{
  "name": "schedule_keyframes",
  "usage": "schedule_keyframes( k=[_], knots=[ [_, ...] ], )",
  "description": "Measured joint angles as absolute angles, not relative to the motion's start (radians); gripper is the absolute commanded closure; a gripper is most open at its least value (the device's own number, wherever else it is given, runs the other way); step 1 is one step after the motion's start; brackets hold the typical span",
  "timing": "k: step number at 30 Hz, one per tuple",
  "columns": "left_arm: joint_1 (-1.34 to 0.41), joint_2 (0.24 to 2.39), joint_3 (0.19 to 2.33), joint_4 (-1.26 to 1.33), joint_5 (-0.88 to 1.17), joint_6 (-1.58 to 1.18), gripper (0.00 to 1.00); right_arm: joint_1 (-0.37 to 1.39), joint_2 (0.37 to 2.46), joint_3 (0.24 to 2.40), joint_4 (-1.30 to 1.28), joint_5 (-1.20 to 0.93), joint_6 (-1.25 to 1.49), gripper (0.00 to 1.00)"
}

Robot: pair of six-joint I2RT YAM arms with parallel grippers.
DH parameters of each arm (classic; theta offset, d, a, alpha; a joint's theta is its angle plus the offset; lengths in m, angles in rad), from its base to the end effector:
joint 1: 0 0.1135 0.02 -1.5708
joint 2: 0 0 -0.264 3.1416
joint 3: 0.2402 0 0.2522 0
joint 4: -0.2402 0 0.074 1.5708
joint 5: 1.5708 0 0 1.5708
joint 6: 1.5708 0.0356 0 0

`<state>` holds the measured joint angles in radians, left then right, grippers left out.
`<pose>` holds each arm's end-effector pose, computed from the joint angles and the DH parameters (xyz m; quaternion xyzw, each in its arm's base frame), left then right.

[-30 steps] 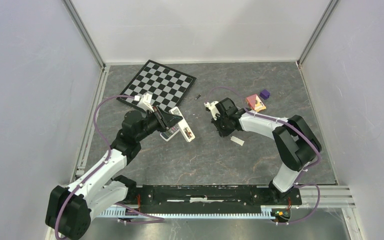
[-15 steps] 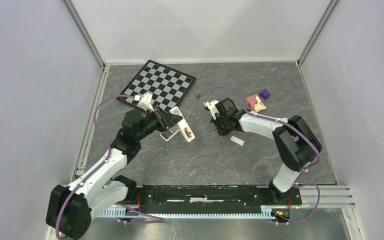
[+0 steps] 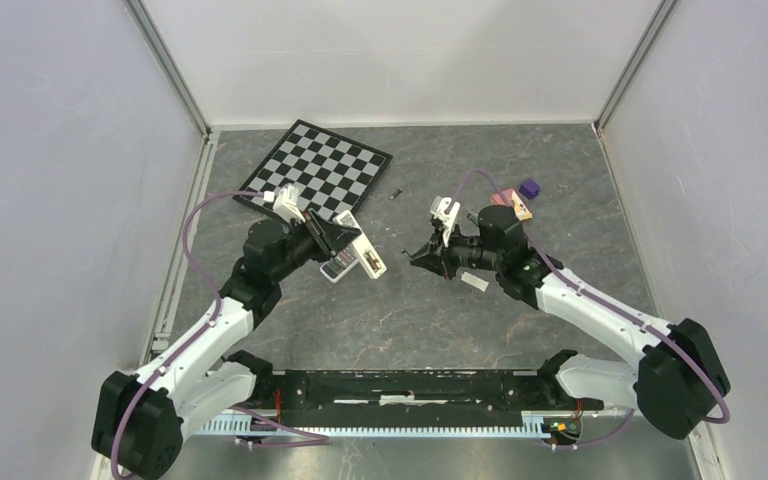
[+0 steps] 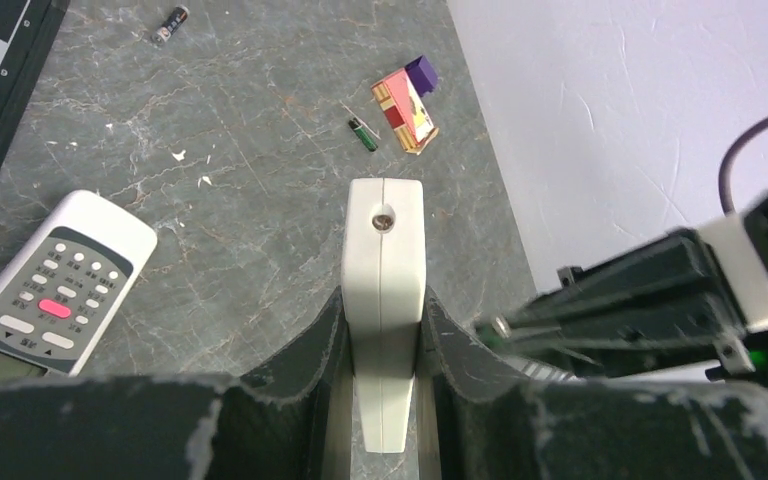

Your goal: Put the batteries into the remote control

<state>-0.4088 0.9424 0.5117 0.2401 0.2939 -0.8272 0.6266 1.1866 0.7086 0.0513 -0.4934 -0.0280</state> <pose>0.1965 -0.0963 0.2588 -0.0672 0.7656 -0.4569 0.4478 0.2024 0.1673 0.2552 -0.3873 0.7296 0.3510 0.4411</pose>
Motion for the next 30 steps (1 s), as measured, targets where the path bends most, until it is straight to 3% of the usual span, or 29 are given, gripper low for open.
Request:
schedule_keyframes(
  k=[7, 11, 30],
  knots=[
    [-0.405, 0.94, 0.512, 0.329, 0.4, -0.821, 0.98, 0.682, 1.134, 0.693, 0.179, -0.817, -0.036, 0.99],
    [-0.405, 0.94, 0.511, 0.419, 0.46, -0.823, 0.98, 0.691, 1.113, 0.698, 0.168, -0.855, -0.031, 0.97],
    [-0.406, 1.003, 0.368, 0.636, 0.367, -1.118, 0.98, 0.833, 1.282, 1.06, -0.334, -0.29, 0.172, 0.95]
  ],
)
